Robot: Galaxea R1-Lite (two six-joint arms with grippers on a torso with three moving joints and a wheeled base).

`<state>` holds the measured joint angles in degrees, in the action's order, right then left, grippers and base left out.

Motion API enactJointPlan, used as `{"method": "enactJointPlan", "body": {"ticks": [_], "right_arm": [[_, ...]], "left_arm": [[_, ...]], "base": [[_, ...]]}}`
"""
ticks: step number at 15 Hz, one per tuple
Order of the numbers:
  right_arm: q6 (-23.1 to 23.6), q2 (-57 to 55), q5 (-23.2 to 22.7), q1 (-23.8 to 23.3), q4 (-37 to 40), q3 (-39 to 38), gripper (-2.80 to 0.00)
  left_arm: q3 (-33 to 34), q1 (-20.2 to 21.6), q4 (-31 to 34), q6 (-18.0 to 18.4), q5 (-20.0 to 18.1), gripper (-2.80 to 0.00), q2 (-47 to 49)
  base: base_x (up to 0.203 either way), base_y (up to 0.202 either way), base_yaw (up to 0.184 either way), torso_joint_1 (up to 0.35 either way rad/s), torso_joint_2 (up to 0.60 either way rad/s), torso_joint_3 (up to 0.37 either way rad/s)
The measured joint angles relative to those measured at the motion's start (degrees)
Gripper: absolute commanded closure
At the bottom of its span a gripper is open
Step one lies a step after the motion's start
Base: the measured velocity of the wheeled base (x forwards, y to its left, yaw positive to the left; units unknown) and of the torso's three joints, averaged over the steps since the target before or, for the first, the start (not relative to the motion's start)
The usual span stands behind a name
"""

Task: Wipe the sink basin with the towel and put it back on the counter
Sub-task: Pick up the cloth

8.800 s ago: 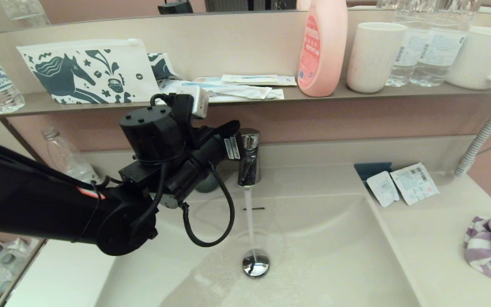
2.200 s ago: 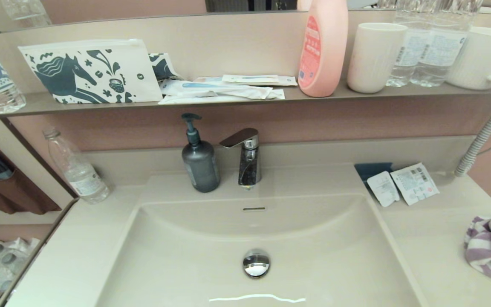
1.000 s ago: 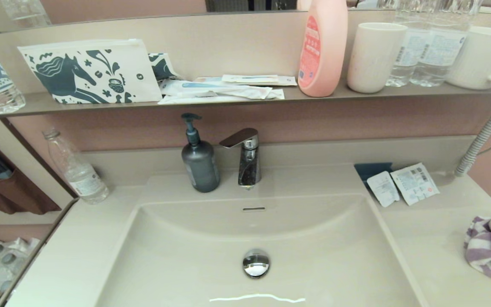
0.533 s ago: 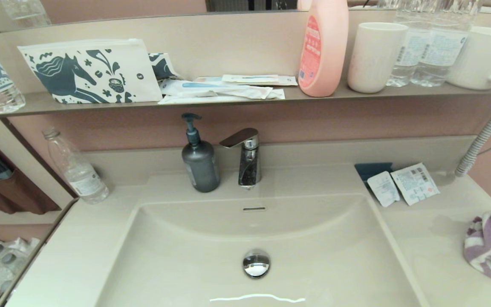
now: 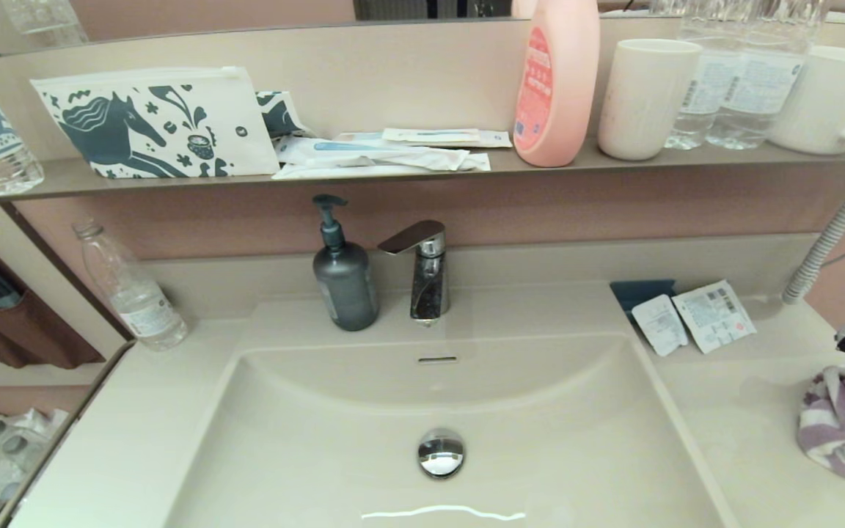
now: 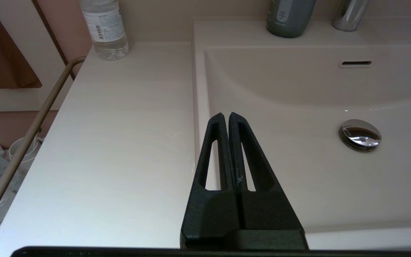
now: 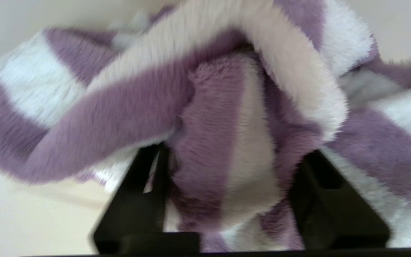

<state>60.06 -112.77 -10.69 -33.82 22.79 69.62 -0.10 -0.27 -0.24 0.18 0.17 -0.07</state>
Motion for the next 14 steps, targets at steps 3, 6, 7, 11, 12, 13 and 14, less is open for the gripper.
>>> {"method": "enactJointPlan", "body": {"ticks": [3, 6, 7, 11, 12, 13, 14], "right_arm": [[-0.5, 2.9, 0.0, -0.2, 4.0, -0.2, 0.00], [-0.6, 7.1, 0.8, -0.3, 7.2, 0.5, 0.00], [-0.6, 9.1, 1.0, -0.2, 8.9, 1.0, 0.00], [-0.7, 17.1, 0.9, 0.1, 20.4, 6.2, 0.00], [-0.7, 19.2, 0.6, 0.2, 23.8, 8.1, 0.00], [-0.8, 21.0, -0.1, 0.2, 26.7, 10.1, 0.00], [-1.2, 22.9, -1.2, 0.3, 29.9, 12.4, 0.00]], "left_arm": [[0.0, 0.0, 0.0, 0.0, 0.0, 0.00, 0.0], [0.0, 0.0, 0.0, 0.0, 0.0, 0.00, 0.0], [0.0, 0.0, 0.0, 0.0, 0.0, 0.00, 0.0], [0.0, 0.0, 0.0, 0.0, 0.0, 0.00, 0.0], [0.0, 0.0, 0.0, 0.0, 0.0, 0.00, 0.0], [0.0, 0.0, 0.0, 0.0, 0.0, 0.00, 0.0], [0.0, 0.0, 0.0, 0.0, 0.0, 0.00, 0.0]], "base": [[0.000, 0.000, 0.000, 0.000, 0.00, 0.000], [0.000, 0.000, 0.000, 0.000, 0.00, 0.000], [0.000, 0.000, 0.000, 0.000, 0.00, 0.000], [0.000, 0.000, 0.000, 0.000, 0.00, 0.000], [0.000, 0.000, 0.000, 0.000, 0.00, 0.000], [0.000, 0.000, 0.000, 0.000, 0.00, 0.000], [0.000, 0.000, 0.000, 0.000, 0.00, 0.000]]}}
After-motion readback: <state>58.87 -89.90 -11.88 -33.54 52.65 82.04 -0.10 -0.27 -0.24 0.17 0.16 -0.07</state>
